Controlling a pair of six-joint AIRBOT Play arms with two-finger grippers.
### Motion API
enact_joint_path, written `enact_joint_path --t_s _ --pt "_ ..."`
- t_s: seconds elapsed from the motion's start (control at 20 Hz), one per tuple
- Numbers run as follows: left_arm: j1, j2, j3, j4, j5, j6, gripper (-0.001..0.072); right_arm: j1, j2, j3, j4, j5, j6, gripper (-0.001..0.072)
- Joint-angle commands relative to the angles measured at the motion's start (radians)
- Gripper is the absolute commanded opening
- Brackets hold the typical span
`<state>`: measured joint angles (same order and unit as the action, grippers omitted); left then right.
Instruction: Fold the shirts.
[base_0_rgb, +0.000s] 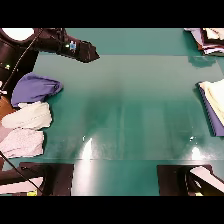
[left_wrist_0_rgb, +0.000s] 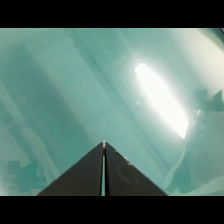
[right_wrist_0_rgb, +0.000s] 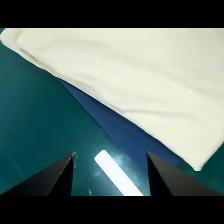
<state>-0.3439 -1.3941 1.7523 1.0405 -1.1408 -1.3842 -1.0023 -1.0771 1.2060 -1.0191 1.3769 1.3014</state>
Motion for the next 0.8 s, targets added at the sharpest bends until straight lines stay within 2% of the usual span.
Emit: enact_joint_path --t_s 0.0,0.1,0.25,0.45,0.75 --pt "0.0 0.0 0.0 -0.001 0.003 0.003 0.0024 0.074 0.047 -0.026 0.156 -0.017 0.0 0.0511" --pt "0.0 0.001 0.0 -0.002 0.005 0.004 0.0024 0.196 0.063 -0.026 0.216 -0.016 0.0 0.051" --pt "0.0 0.001 0.0 -0.002 0.006 0.004 0.0024 0.436 0.075 -0.026 0.216 -0.032 0.0 0.0489" --pt "0.0 0.001 0.0 -0.002 0.006 0.004 0.0024 0.698 0.075 -0.026 0.201 -0.06 -0.011 0.0023" --pt "0.0 0.001 0.0 -0.002 0.006 0.004 0.0024 0.832 0.075 -0.026 0.179 -0.06 -0.019 0.0015"
